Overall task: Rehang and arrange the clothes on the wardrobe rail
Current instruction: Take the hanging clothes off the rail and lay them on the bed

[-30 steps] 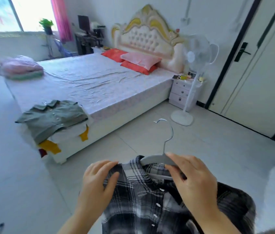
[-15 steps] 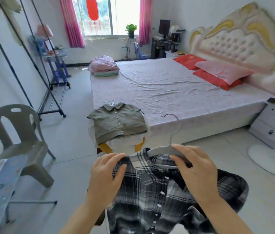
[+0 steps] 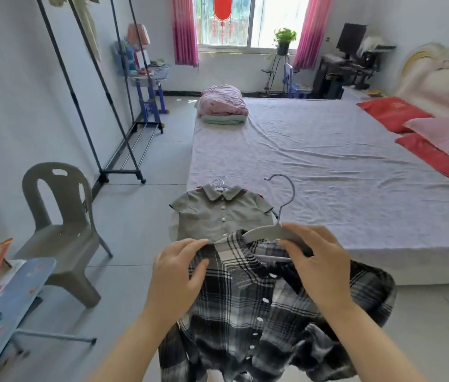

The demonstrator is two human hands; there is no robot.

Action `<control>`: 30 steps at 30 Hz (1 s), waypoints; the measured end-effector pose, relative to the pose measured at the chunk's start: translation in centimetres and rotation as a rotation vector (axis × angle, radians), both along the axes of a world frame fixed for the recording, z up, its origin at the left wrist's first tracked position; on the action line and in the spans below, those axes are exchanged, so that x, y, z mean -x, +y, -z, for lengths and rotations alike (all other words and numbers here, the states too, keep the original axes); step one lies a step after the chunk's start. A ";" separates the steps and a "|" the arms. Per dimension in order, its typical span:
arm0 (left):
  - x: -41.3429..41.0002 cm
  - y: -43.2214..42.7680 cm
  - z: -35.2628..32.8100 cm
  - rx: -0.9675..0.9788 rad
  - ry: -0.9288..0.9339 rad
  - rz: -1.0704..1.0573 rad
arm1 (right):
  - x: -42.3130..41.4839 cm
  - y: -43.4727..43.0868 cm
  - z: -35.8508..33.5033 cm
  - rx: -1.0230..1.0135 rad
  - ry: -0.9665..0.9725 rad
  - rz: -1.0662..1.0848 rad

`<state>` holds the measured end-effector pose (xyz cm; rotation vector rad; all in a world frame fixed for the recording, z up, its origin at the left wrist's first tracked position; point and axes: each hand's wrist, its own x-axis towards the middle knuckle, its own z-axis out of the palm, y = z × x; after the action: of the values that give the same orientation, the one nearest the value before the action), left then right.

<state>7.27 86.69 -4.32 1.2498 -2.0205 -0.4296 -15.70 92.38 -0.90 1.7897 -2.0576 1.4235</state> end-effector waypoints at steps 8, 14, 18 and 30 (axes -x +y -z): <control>2.9 -16.8 2.6 0.008 -0.050 -0.015 | 2.7 -17.0 2.3 -0.057 -0.060 -0.010; 5.0 -27.6 2.6 -0.002 -0.116 -0.022 | 4.7 -28.2 2.7 -0.123 -0.090 0.023; 6.5 -33.9 3.3 -0.044 -0.149 -0.051 | 6.5 -35.4 3.6 -0.136 -0.095 -0.031; 12.8 -48.8 6.7 -0.407 -0.263 -0.219 | 11.7 -56.9 10.5 -0.667 -0.124 -0.196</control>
<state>-5.51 37.86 -10.99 1.8392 -2.0407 -0.6182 -27.37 35.49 -11.36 2.2209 -2.7155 0.9534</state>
